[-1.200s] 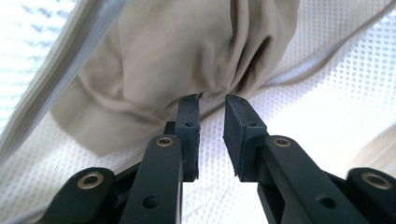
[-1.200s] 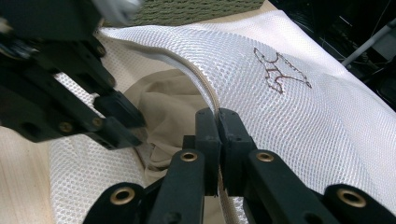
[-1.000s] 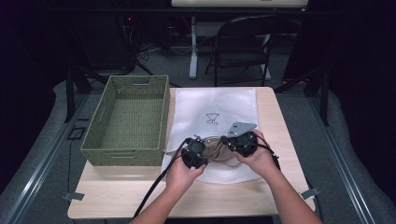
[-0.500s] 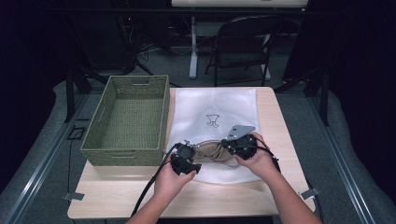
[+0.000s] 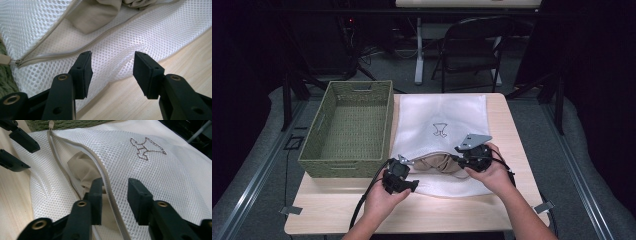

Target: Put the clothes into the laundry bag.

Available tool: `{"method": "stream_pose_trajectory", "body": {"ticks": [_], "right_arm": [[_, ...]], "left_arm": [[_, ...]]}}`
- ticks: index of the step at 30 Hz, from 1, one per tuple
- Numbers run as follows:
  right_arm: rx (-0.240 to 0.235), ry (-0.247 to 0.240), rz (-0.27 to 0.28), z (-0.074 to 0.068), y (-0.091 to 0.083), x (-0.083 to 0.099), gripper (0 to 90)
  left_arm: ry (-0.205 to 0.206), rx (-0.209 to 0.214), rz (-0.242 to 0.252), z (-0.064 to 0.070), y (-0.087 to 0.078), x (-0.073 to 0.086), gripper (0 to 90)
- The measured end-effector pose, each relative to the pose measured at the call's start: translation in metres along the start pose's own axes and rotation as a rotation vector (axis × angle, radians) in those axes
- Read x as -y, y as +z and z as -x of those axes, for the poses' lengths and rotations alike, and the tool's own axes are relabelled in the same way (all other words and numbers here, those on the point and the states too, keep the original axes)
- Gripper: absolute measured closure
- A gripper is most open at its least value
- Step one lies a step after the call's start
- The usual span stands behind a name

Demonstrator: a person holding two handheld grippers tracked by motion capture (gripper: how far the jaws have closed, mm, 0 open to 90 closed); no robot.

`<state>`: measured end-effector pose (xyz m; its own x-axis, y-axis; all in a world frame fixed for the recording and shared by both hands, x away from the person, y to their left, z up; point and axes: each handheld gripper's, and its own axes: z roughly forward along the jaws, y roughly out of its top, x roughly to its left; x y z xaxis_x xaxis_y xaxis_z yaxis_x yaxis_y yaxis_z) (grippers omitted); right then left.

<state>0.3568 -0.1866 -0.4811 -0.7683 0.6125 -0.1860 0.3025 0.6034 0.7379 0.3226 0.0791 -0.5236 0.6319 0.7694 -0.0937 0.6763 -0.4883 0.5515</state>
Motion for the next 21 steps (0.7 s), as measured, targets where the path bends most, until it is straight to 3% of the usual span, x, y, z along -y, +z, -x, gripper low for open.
{"method": "stream_pose_trajectory", "body": {"ticks": [6, 12, 17, 21], "right_arm": [[0.029, 0.024, 0.021, -0.005, -0.012, 0.003, 55.8], [0.063, 0.052, -0.007, -0.009, -0.022, 0.018, 50.1], [0.095, 0.093, -0.014, -0.011, -0.033, 0.034, 46.2], [0.072, 0.148, 0.001, -0.01, -0.036, 0.049, 47.9]], "left_arm": [[0.011, -0.002, 0.029, -0.003, -0.004, 0.006, 43.3], [0.027, -0.015, 0.047, -0.004, -0.007, 0.015, 39.4], [-0.009, 0.017, 0.066, -0.007, -0.007, 0.017, 37.8], [-0.017, 0.024, 0.059, -0.007, -0.007, 0.017, 37.1]]}}
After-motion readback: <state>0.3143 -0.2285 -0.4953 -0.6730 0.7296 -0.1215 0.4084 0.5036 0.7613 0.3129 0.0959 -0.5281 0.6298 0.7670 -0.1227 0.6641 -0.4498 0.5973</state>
